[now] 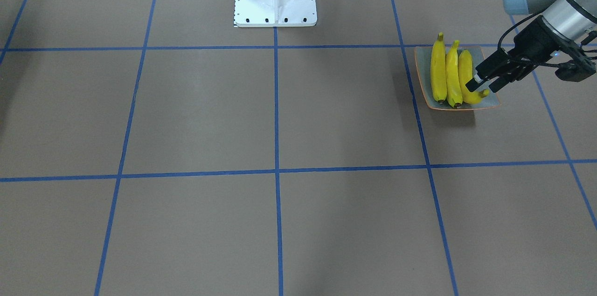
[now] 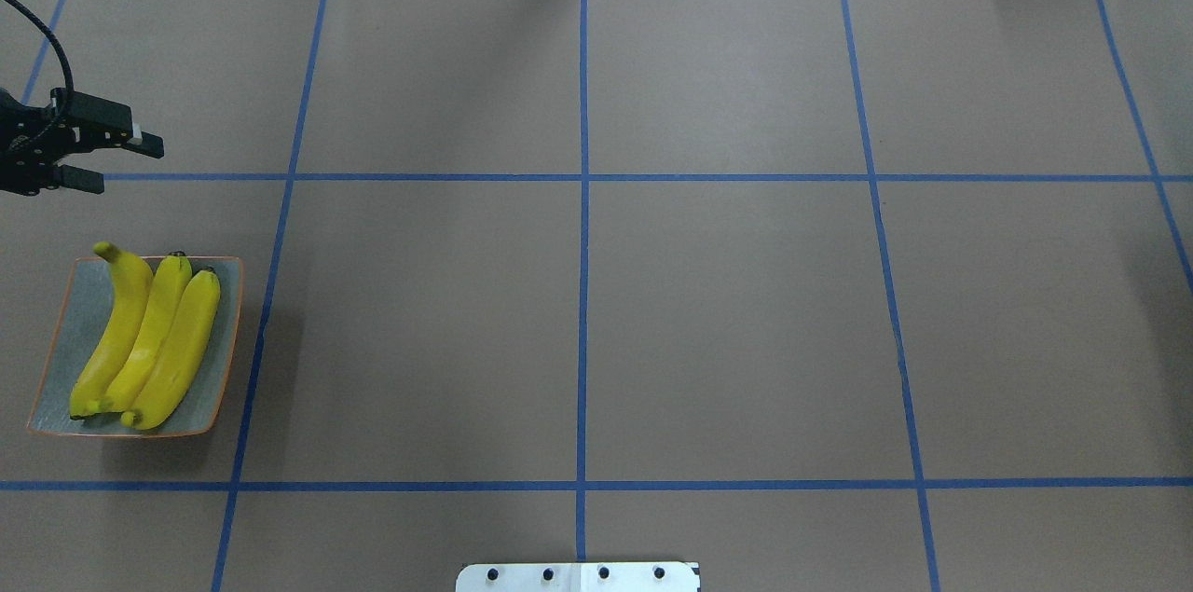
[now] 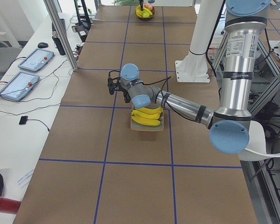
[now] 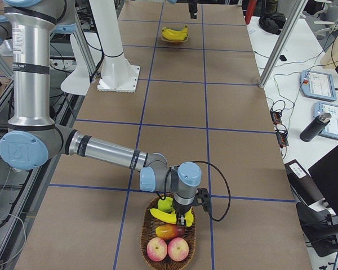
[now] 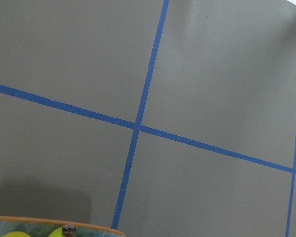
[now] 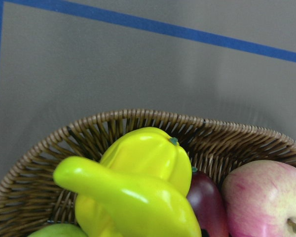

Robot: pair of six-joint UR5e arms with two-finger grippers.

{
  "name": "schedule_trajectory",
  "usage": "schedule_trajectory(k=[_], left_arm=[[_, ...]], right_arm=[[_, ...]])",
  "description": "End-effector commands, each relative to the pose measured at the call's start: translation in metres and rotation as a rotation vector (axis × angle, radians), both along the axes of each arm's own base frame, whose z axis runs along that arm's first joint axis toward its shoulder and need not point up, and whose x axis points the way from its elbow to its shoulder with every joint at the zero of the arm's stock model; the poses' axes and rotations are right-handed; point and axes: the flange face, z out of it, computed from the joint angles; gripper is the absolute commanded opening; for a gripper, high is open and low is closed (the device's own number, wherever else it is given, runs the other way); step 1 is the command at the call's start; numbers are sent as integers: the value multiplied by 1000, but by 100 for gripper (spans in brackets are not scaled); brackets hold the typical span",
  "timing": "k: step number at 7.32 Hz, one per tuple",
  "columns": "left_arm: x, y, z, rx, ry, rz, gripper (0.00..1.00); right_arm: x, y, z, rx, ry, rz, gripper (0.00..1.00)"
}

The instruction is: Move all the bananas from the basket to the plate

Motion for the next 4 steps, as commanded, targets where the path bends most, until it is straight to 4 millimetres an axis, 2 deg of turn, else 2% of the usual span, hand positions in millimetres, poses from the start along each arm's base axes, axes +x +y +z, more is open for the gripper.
schedule_trajectory(k=[1,3,4], left_arm=[[0,0,1,-1,0,1,100],[0,0,4,-7,-2,2,100],[0,0,4,-7,-2,2,100]], right_arm=[[38,-5,-35,56,-64,86,0],[76,-6,-73,130,-56,113,0],[84,-16,-102,179,-55,124,0]])
